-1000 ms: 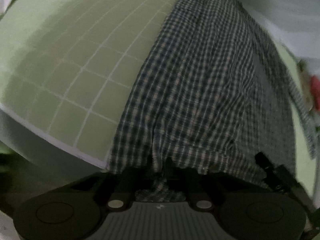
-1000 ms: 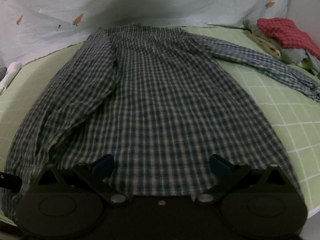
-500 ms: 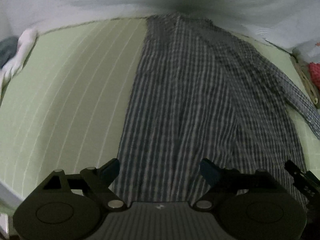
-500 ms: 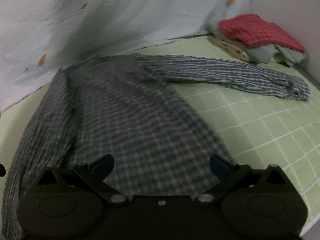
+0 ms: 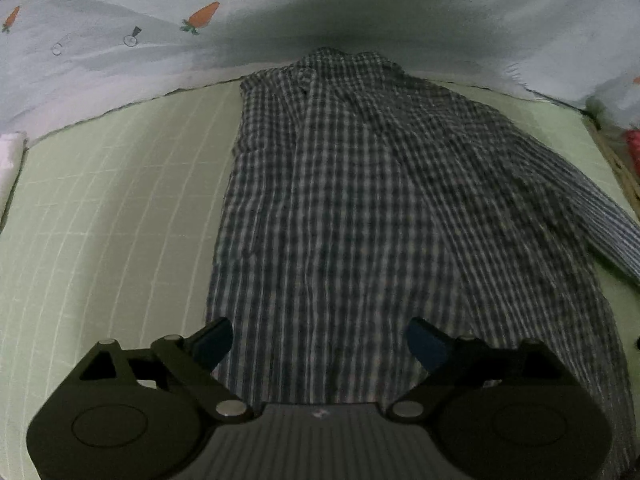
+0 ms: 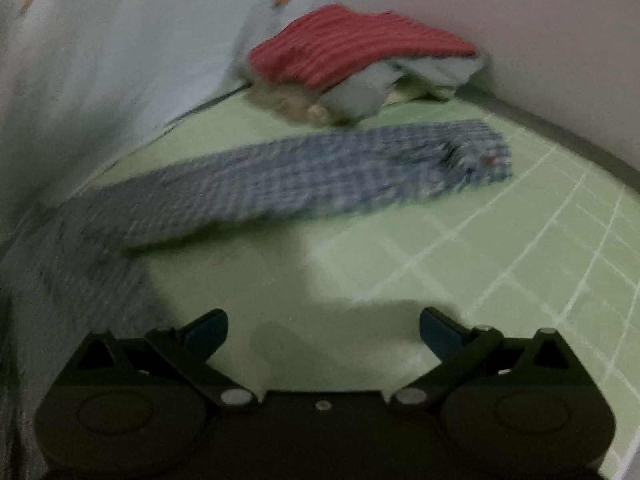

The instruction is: Fold clothes

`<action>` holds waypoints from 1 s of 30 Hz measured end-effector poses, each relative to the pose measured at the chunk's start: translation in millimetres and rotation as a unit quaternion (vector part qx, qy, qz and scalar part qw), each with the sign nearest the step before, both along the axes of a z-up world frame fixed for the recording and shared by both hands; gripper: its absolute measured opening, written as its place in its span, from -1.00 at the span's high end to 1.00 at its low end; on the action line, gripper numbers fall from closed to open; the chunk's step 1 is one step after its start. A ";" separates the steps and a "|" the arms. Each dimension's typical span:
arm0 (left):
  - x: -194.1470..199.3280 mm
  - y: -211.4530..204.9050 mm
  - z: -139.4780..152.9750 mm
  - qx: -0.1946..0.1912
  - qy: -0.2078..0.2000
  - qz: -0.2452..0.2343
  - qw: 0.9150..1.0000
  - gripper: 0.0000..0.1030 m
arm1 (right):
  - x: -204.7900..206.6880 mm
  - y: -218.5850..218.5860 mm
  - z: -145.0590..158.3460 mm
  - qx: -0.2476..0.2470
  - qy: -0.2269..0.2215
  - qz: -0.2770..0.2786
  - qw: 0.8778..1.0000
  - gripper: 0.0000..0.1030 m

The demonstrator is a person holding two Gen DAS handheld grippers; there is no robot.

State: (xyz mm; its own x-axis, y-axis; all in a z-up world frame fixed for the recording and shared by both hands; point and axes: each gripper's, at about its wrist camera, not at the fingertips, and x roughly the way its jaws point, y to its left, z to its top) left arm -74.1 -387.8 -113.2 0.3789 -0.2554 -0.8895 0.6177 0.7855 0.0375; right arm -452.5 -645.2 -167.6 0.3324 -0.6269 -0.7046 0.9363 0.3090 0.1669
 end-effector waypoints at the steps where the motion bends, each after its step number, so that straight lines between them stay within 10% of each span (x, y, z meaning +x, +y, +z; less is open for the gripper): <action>1: 4.6 -2.7 -3.7 0.006 0.004 0.002 1.000 -0.83 | 1.7 -7.4 -0.1 0.002 -0.002 -0.007 1.000 -1.00; 16: 42.6 -9.6 -54.1 0.047 0.073 0.040 0.995 -1.00 | 8.7 -96.9 4.1 -0.004 -0.053 -0.123 0.991 -1.00; 25: 39.9 -8.9 -54.9 0.043 0.069 0.032 0.996 -1.00 | 44.3 -130.1 -1.7 -0.034 0.071 -0.097 0.992 -0.96; 27: 39.0 -8.4 -53.6 0.043 0.068 0.033 0.996 -1.00 | 49.8 -127.8 0.1 -0.040 0.070 -0.070 0.994 -0.75; 30: 37.3 -8.6 -53.2 0.040 0.066 0.036 0.996 -1.00 | 61.4 -119.2 5.1 -0.059 0.068 -0.018 0.996 0.20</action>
